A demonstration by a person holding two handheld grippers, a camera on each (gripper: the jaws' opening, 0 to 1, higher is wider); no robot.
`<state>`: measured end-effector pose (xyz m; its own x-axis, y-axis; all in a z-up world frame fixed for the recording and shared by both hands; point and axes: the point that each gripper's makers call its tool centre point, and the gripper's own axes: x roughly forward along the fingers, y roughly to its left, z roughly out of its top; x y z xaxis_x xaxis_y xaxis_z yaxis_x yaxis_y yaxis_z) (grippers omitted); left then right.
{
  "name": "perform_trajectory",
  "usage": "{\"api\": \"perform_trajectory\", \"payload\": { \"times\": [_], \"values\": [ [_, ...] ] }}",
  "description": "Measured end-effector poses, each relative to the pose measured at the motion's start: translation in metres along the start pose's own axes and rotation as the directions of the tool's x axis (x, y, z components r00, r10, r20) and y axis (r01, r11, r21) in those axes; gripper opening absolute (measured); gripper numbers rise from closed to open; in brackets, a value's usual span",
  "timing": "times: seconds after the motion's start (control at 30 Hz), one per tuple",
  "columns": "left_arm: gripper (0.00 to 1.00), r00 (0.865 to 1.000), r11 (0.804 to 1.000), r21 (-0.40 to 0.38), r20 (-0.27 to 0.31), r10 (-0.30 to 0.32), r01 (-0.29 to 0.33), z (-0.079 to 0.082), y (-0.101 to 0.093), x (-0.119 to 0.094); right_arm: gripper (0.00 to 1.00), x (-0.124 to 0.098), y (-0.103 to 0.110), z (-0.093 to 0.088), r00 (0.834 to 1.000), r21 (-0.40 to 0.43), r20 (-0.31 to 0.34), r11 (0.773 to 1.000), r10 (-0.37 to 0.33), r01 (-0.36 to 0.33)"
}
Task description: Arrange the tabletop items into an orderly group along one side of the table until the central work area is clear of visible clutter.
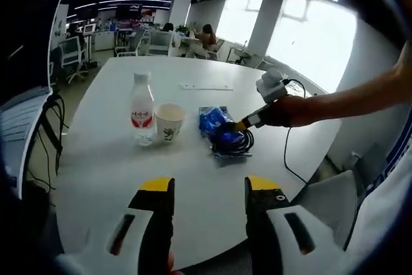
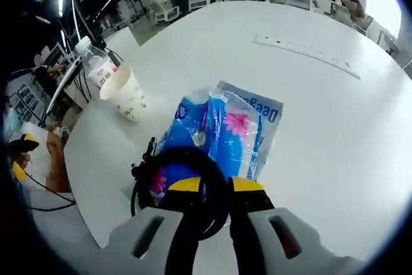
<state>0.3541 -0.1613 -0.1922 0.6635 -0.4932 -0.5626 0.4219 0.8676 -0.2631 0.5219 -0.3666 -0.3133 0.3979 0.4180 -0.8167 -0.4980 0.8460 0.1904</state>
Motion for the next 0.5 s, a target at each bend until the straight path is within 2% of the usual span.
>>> {"api": "perform_trajectory", "payload": {
  "times": [0.17,0.5],
  "values": [
    [0.43,1.0,1.0,0.003,0.002,-0.011,0.011,0.003,-0.004,0.006,0.11,-0.004,0.001,0.007,1.0,-0.071,0.021,0.997,-0.012,0.013],
    [0.43,1.0,0.999,0.01,0.007,-0.03,0.03,0.009,-0.011,0.013,0.09,-0.02,0.012,0.014,0.997,-0.106,0.078,0.994,-0.003,0.012]
  ]
}}
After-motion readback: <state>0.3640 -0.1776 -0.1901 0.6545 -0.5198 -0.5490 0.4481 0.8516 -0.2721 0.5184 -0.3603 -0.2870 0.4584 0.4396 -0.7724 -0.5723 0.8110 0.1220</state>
